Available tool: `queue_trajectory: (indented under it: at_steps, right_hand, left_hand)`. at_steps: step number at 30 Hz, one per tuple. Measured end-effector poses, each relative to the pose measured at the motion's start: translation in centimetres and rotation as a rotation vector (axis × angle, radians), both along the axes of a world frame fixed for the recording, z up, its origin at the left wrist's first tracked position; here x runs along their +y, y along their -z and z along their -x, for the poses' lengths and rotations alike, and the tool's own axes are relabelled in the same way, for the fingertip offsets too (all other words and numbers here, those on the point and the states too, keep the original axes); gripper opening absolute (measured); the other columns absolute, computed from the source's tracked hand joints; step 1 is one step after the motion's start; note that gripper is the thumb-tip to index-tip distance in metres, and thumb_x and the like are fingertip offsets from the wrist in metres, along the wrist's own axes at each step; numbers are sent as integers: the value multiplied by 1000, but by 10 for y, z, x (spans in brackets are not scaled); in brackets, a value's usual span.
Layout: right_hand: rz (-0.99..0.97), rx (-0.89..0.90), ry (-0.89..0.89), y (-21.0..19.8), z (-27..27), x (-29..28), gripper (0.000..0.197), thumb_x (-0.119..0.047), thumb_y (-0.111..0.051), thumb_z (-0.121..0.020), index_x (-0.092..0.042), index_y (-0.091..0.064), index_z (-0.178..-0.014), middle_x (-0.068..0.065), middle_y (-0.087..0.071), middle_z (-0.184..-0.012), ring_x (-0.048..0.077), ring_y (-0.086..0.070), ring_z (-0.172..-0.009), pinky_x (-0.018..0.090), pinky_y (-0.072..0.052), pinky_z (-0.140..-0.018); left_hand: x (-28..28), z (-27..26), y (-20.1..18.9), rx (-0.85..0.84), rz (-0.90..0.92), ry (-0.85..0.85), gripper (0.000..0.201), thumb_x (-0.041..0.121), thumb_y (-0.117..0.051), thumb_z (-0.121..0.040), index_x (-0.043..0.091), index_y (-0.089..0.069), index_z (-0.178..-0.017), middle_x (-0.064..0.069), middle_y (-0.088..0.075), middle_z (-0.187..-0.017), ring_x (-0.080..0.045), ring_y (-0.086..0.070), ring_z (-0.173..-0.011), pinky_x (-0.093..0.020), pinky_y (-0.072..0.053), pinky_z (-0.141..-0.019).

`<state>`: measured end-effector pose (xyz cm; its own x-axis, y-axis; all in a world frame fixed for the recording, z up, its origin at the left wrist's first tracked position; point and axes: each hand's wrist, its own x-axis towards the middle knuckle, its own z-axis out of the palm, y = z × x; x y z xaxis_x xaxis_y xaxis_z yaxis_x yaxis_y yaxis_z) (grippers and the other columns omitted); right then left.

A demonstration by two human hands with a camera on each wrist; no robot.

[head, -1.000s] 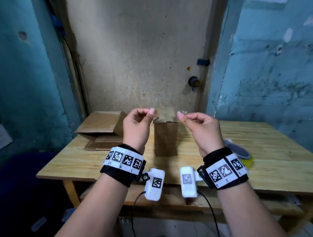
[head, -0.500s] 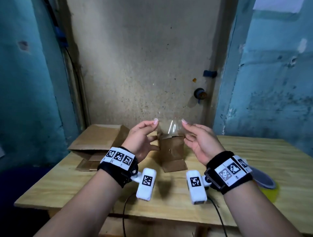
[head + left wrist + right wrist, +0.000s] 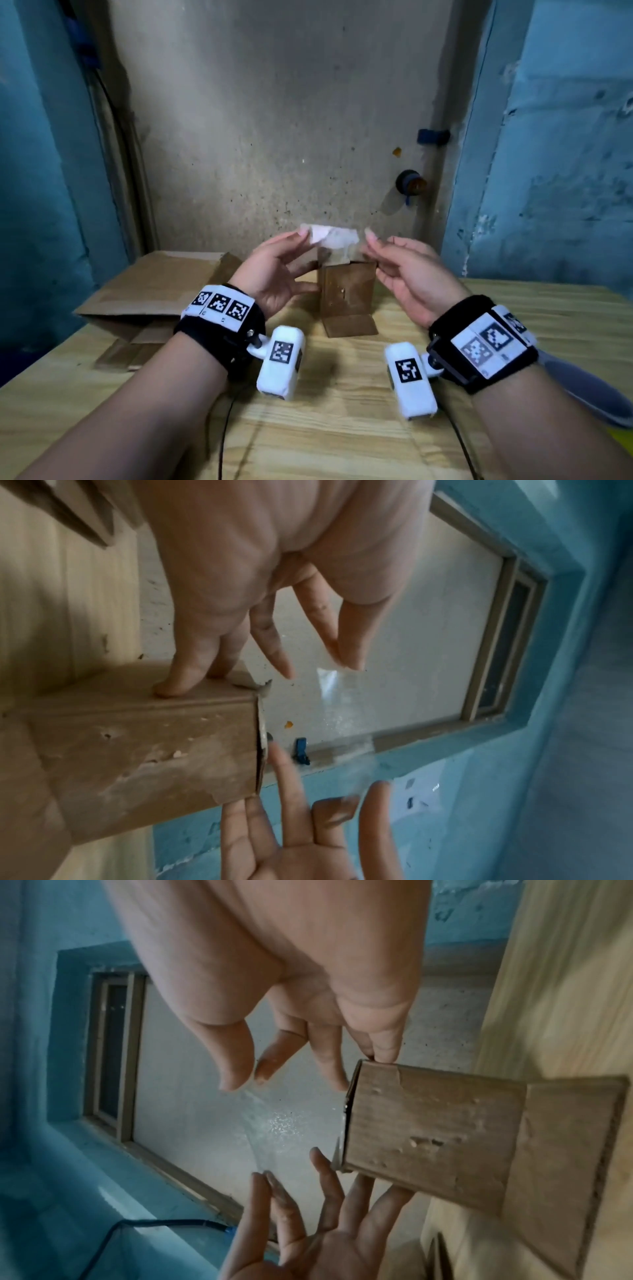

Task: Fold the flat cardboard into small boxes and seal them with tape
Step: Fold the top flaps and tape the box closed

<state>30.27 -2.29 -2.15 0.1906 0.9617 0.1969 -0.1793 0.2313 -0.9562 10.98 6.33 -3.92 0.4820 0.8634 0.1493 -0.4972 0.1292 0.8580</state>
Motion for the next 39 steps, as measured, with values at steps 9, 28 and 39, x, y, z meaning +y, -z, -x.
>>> queue_trajectory:
  at_steps: [9, 28, 39]
  right_hand:
    - [-76, 86, 58, 19, 2, -6, 17, -26, -74, -81, -12, -73, -90, 3, -80, -99, 10, -73, -109, 37, -46, -113]
    - [-99, 54, 182, 28, 2, -2, 36, -26, -87, -69, -7, -80, -99, 13, -80, -101, 14, -74, -91, 32, -60, -93]
    - [-91, 60, 182, 26, -1, -8, 29, -24, -83, -75, -8, -78, -98, 9, -80, -93, 14, -76, -90, 27, -62, -87]
  left_hand:
    - [-15, 4, 17, -4, -104, -124, 5, 22, -76, -82, 20, -73, -85, -7, -75, -99, -29, -68, -99, -59, -52, -82]
    - [-17, 4, 28, 15, -37, -210, 23, 18, -80, -75, 12, -75, -97, -13, -75, -106, -28, -71, -101, -51, -59, -76]
    - [-18, 7, 24, 31, -18, -156, 24, 21, -80, -73, 13, -72, -94, -4, -76, -96, -25, -71, -98, -62, -52, -92]
